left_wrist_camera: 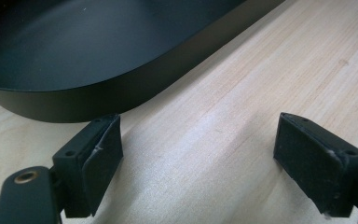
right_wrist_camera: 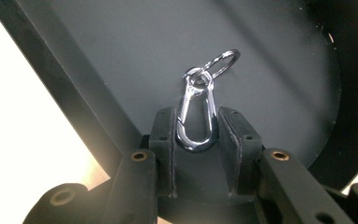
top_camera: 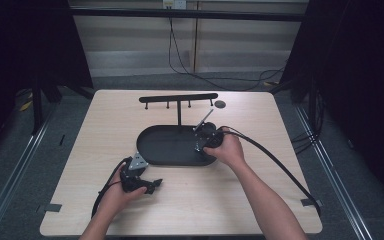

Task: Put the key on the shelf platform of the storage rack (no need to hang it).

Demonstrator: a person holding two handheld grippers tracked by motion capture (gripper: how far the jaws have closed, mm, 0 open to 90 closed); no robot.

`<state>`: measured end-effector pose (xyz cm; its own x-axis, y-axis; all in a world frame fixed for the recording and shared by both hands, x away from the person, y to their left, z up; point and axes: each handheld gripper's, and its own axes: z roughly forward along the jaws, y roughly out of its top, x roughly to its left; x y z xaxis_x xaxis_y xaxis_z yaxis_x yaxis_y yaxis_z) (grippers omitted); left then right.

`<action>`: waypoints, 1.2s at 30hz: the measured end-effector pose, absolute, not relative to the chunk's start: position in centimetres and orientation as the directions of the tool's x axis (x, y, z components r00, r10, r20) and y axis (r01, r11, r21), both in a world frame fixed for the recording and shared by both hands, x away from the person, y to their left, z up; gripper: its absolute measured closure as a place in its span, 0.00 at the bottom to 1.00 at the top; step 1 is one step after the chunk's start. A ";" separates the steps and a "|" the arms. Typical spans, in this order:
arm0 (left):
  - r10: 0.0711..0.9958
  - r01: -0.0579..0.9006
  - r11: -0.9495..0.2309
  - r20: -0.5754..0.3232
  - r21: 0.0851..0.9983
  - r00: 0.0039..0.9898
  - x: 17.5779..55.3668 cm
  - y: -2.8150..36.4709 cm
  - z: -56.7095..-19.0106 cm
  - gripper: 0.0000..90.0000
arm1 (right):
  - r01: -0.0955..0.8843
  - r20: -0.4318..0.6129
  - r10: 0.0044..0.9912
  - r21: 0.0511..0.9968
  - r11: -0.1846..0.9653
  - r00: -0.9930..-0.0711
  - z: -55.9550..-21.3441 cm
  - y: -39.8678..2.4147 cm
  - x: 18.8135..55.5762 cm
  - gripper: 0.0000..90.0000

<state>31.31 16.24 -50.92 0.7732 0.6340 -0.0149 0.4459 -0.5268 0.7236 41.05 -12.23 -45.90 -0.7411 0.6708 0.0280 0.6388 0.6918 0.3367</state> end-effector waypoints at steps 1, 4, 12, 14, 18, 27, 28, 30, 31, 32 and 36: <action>0.633 0.445 -0.527 -0.015 0.724 0.774 31.3 16.2 -50.9 0.17 | 0.642 0.030 0.674 0.337 0.689 -0.738 -45.9 -12.2 41.0 0.76; 0.635 0.446 -0.528 -0.013 0.723 0.773 31.3 16.2 -50.9 0.17 | 0.644 0.035 0.675 0.339 0.686 -0.737 -46.0 -12.2 41.1 0.76; 0.634 0.446 -0.528 -0.013 0.723 0.773 31.3 16.2 -50.9 0.17 | 0.638 0.027 0.671 0.341 0.691 -0.741 -46.2 -12.1 41.2 0.75; 0.635 0.447 -0.528 -0.014 0.722 0.773 31.3 16.2 -50.9 0.17 | 0.636 0.029 0.669 0.343 0.691 -0.743 -46.3 -12.1 41.2 0.75; 0.633 0.446 -0.528 -0.016 0.723 0.774 31.3 16.2 -50.9 0.17 | 0.634 0.034 0.670 0.362 0.683 -0.741 -46.3 -12.0 41.3 0.75; 0.632 0.446 -0.528 -0.016 0.723 0.775 31.3 16.2 -50.9 0.17 | 0.639 0.037 0.674 0.362 0.679 -0.738 -46.0 -12.2 41.3 0.71; 0.633 0.447 -0.526 -0.017 0.723 0.774 31.3 16.2 -50.9 0.17 | 0.638 0.038 0.673 0.364 0.679 -0.738 -46.0 -12.2 41.3 0.69; 0.633 0.446 -0.527 -0.017 0.723 0.774 31.3 16.2 -50.9 0.17 | 0.640 0.040 0.675 0.366 0.676 -0.737 -45.9 -12.3 41.3 0.66; 0.633 0.447 -0.526 -0.017 0.723 0.774 31.3 16.2 -50.9 0.17 | 0.641 0.037 0.678 0.366 0.674 -0.734 -45.9 -12.3 41.3 0.64; 0.633 0.446 -0.527 -0.017 0.723 0.774 31.3 16.2 -50.9 0.17 | 0.641 0.035 0.679 0.366 0.674 -0.733 -45.9 -12.3 41.3 0.61; 0.627 0.442 -0.538 -0.010 0.718 0.779 31.3 16.3 -50.9 0.17 | 0.646 0.030 0.685 0.365 0.671 -0.728 -45.8 -12.3 41.3 0.53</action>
<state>31.31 16.27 -50.88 0.7792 0.6268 -0.0096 0.4415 -0.5378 0.7182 41.31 -12.34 -45.83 -0.7282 0.6847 0.0295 0.6455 0.6709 0.3650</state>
